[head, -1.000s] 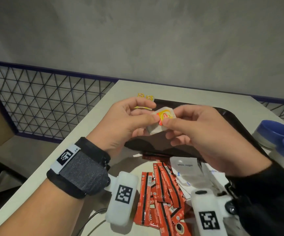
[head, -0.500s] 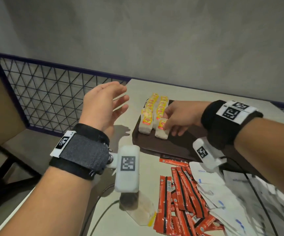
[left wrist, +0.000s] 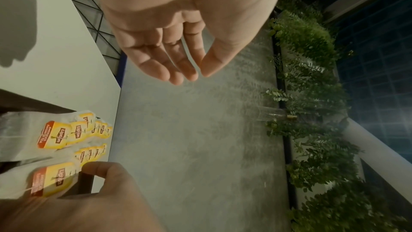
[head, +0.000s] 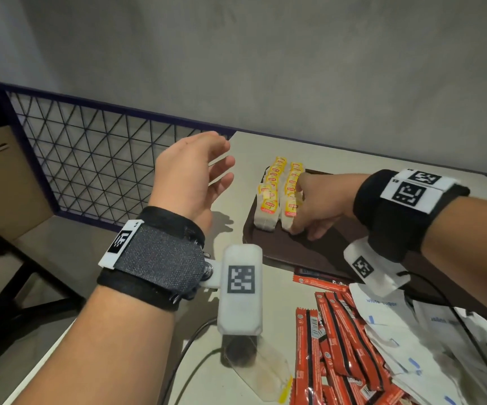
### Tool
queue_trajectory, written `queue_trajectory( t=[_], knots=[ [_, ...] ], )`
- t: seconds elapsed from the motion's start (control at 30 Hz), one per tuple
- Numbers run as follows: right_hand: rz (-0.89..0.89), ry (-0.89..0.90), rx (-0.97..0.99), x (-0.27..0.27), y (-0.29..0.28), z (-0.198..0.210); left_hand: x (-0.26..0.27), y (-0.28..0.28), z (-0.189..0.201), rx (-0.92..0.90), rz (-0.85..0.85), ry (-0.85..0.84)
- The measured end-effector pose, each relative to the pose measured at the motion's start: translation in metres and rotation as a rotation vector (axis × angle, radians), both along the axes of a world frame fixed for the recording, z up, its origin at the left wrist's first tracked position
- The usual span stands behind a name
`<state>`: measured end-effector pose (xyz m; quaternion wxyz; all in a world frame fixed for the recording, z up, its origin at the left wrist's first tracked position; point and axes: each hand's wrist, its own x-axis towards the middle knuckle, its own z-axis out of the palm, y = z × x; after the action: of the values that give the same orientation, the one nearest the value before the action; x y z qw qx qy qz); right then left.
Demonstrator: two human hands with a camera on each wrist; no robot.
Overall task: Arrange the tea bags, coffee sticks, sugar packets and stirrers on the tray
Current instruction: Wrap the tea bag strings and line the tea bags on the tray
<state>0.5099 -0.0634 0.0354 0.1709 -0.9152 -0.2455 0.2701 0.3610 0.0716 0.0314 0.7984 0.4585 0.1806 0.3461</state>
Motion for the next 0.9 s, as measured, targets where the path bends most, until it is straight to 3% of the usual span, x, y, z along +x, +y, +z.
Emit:
queue_trajectory(
  t=[0.47, 0.63, 0.77, 0.8, 0.9],
  knots=[
    [-0.094, 0.004, 0.066, 0.004, 0.012, -0.005, 0.004, 0.002, -0.003, 0.0, 0.019, -0.006],
    [-0.083, -0.047, 0.0, 0.002, 0.006, 0.004, 0.003, 0.001, -0.002, 0.0, 0.011, 0.001],
    [0.168, -0.553, -0.101, -0.031, -0.011, 0.026, 0.0, 0.004, 0.001, -0.008, -0.001, 0.012],
    [0.262, -0.558, -0.056, -0.047, -0.016, 0.03, 0.0, 0.005, 0.002, -0.016, 0.001, 0.014],
    [0.56, -0.284, -0.073, -0.101, -0.028, 0.03, -0.002, 0.007, 0.004, -0.038, 0.007, 0.008]
  ],
)
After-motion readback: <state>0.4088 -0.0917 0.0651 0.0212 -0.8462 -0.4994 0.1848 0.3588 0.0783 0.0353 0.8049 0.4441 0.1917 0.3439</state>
